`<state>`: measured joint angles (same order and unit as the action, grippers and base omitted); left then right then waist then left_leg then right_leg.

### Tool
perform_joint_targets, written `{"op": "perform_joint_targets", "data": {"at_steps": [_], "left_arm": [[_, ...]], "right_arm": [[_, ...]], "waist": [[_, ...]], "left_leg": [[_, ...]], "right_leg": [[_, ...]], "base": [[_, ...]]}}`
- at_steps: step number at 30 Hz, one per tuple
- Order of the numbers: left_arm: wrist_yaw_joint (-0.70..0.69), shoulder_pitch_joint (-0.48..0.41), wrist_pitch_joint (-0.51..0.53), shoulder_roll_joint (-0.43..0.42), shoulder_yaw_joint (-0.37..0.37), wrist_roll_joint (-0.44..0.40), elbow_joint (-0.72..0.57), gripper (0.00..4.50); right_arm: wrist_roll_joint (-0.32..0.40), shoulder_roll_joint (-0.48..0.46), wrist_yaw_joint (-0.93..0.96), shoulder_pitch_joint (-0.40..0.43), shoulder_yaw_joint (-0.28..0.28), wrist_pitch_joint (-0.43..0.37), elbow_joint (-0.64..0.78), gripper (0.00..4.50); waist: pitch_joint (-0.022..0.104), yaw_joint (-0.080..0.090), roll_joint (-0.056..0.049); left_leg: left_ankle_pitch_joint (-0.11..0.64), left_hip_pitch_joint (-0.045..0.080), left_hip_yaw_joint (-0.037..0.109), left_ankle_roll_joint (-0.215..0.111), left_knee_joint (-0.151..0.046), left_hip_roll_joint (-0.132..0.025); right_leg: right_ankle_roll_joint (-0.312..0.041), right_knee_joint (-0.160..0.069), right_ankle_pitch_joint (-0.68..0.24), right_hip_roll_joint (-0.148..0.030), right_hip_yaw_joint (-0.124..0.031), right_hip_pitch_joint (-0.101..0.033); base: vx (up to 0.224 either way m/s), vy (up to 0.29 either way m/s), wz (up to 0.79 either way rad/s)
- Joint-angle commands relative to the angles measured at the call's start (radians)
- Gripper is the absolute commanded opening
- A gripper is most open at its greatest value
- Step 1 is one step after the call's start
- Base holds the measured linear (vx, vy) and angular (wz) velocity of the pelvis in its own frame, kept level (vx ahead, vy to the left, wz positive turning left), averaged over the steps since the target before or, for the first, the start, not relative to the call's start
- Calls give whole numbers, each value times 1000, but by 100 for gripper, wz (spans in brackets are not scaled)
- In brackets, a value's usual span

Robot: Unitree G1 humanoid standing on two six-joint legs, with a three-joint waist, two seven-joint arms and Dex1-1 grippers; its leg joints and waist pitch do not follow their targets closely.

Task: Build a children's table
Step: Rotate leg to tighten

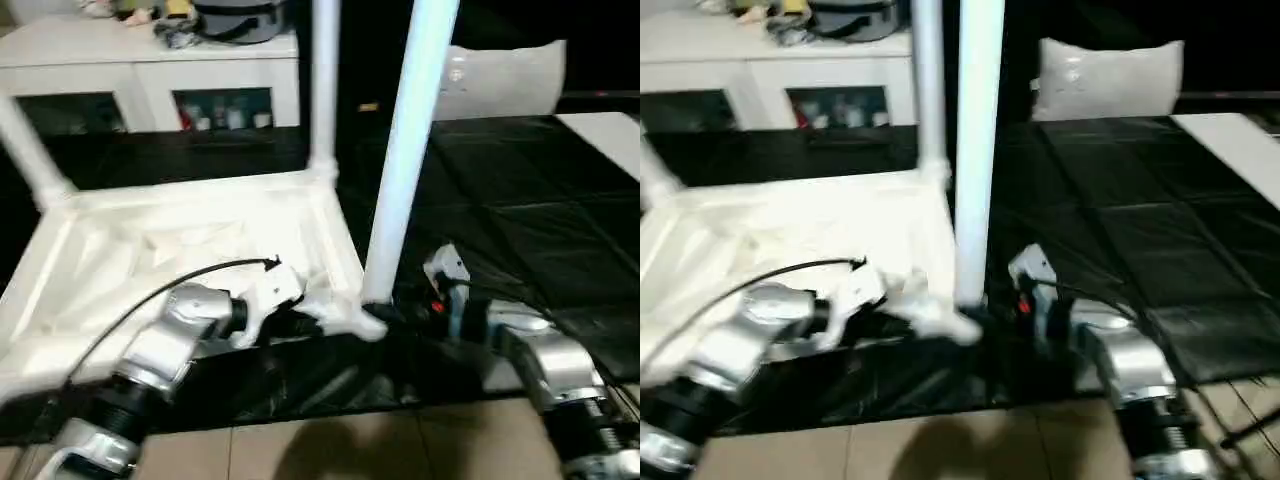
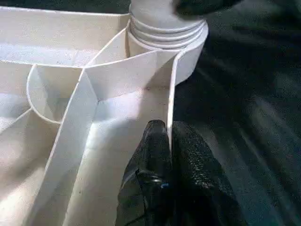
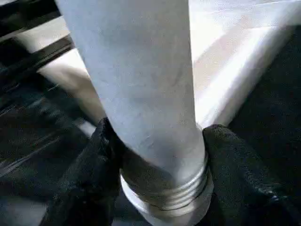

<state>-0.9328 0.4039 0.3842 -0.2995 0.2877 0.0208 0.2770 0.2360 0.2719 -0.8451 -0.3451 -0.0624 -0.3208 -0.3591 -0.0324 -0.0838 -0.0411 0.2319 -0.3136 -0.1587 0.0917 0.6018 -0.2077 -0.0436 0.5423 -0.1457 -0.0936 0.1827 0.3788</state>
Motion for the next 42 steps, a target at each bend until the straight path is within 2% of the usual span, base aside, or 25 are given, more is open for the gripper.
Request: {"op": "perform_joint_targets", "data": {"at_steps": [1,2,3,4,5,7,8,9,11,13,15,16,17,18,20,24,25,28,29,30,32,34,38,39,42], "left_arm": [[188,39,81,147,-29,31,-25,0],[188,39,81,147,-29,31,-25,0],[264,60,105,192,-55,25,-4,0],[281,65,110,201,-61,23,1,0],[321,79,119,224,-77,18,16,0],[373,100,124,244,-94,0,35,0],[386,105,126,243,-95,-11,38,0],[388,104,119,235,-92,-21,38,0],[386,97,118,221,-94,-27,33,0],[380,90,107,210,-90,-34,28,0],[362,83,85,192,-72,-46,27,0],[362,83,84,191,-70,-46,27,0],[362,83,83,188,-67,-47,26,0],[353,82,41,167,-38,-68,34,0],[311,77,-21,121,7,-94,57,0],[276,71,-28,101,9,-84,59,0],[234,63,-45,78,17,-78,56,0],[184,55,-70,52,27,-73,52,0],[131,49,-91,22,39,-70,52,0],[108,48,-100,9,43,-68,51,0],[66,45,-112,-13,52,-61,49,0],[-53,40,-153,-79,84,-39,37,0],[-155,33,-180,-132,109,-26,20,0],[-187,31,-186,-147,116,-22,14,0],[-300,25,-178,-196,147,-2,-24,0]], "right_arm": [[-28,-98,203,-52,5,-30,-116,238],[-28,-98,203,-52,5,-30,-116,238],[-27,-125,306,-85,47,-48,-173,238],[-27,-131,327,-92,56,-51,-185,238],[-45,-136,368,-106,61,-35,-211,238],[-90,-141,418,-126,54,27,-255,238],[-100,-143,427,-131,54,55,-267,238],[-107,-144,422,-133,50,73,-271,292],[-110,-144,415,-131,52,107,-268,305],[-108,-144,410,-129,58,126,-265,311],[-98,-138,388,-120,64,143,-250,324],[-97,-138,387,-120,64,145,-250,339],[-95,-137,386,-120,64,149,-250,349],[-87,-125,358,-111,59,154,-237,355],[-59,-66,248,-75,52,150,-172,382],[-48,-12,165,-53,47,157,-132,405],[-42,41,85,-33,39,180,-95,426],[-30,84,9,-14,34,196,-60,433],[-24,121,-56,-1,23,206,-34,442],[-20,134,-80,2,19,205,-25,442],[-11,153,-120,6,14,202,-14,442],[10,182,-199,2,0,194,1,442],[23,196,-257,-9,-14,186,3,442],[27,198,-275,-14,-19,180,2,414],[48,188,-341,-34,-43,149,-4,400]], "waist": [[42,25,6],[42,25,6],[42,49,2],[46,63,3],[47,64,3],[46,70,13],[50,69,12],[57,65,12],[60,58,12],[60,52,10],[70,39,11],[74,31,13],[67,26,13],[68,19,8],[65,12,6],[61,4,9],[61,4,15],[60,3,14],[60,2,21],[60,-2,22],[62,-7,22],[61,-15,26],[62,-24,22],[61,-29,22],[60,-39,26]], "left_leg": [[308,-11,14,-32,-75,-22],[308,-11,14,-32,-75,-22],[348,-6,19,-35,-77,-25],[329,-14,21,-40,-78,-21],[319,-18,22,-45,-79,-20],[289,-17,13,-56,-71,-8],[247,-23,10,-63,-68,-2],[185,-33,12,-74,-71,-5],[111,-39,10,-98,-70,-14],[83,-39,8,-107,-67,-14],[21,-47,7,-122,-62,-13],[-38,-50,6,-140,-55,-12],[-48,-51,2,-155,-53,-11],[-39,-50,1,-160,-52,-10],[-10,-49,0,-152,-53,-10],[40,-46,-2,-124,-58,-13],[51,-48,-2,-120,-58,-11],[60,-47,-2,-124,-59,-14],[65,-47,-2,-129,-59,-12],[62,-47,-1,-132,-59,-13],[45,-45,-1,-135,-59,-15],[40,-42,-1,-135,-60,-19],[29,-39,1,-130,-62,-27],[31,-36,0,-127,-63,-29],[42,-35,-1,-117,-66,-31]], "right_leg": [[66,-110,-580,-60,-15,-47],[66,-110,-580,-60,-15,-47],[64,-112,-572,-59,-14,-45],[43,-106,-532,-66,-21,-52],[37,-104,-520,-67,-25,-53],[26,-108,-541,-69,-30,-42],[15,-103,-538,-73,-35,-44],[-3,-91,-486,-75,-44,-51],[-49,-72,-384,-72,-56,-46],[-78,-59,-354,-71,-64,-44],[-99,-42,-281,-73,-69,-52],[-118,-27,-199,-71,-74,-50],[-132,-26,-184,-68,-75,-43],[-124,-30,-206,-68,-73,-45],[-98,-35,-256,-65,-72,-45],[-70,-40,-312,-62,-71,-45],[-64,-41,-330,-61,-69,-47],[-51,-44,-347,-61,-71,-43],[-47,-45,-355,-60,-70,-43],[-45,-43,-360,-62,-71,-43],[-51,-39,-347,-62,-73,-41],[-63,-38,-341,-64,-74,-38],[-94,-26,-294,-66,-79,-36],[-103,-25,-292,-66,-80,-34],[-116,-22,-291,-69,-83,-35]], "base": [[0,0,0],[0,0,0],[0,0,0],[0,0,0],[0,0,0],[0,0,0],[0,0,0],[0,0,0],[0,0,0],[0,0,0],[0,0,0],[0,0,0],[0,0,0],[0,0,0],[0,0,0],[0,0,0],[0,0,0],[0,0,0],[0,0,0],[0,0,0],[0,0,0],[0,0,0],[0,0,0],[0,0,0],[0,0,0]]}}
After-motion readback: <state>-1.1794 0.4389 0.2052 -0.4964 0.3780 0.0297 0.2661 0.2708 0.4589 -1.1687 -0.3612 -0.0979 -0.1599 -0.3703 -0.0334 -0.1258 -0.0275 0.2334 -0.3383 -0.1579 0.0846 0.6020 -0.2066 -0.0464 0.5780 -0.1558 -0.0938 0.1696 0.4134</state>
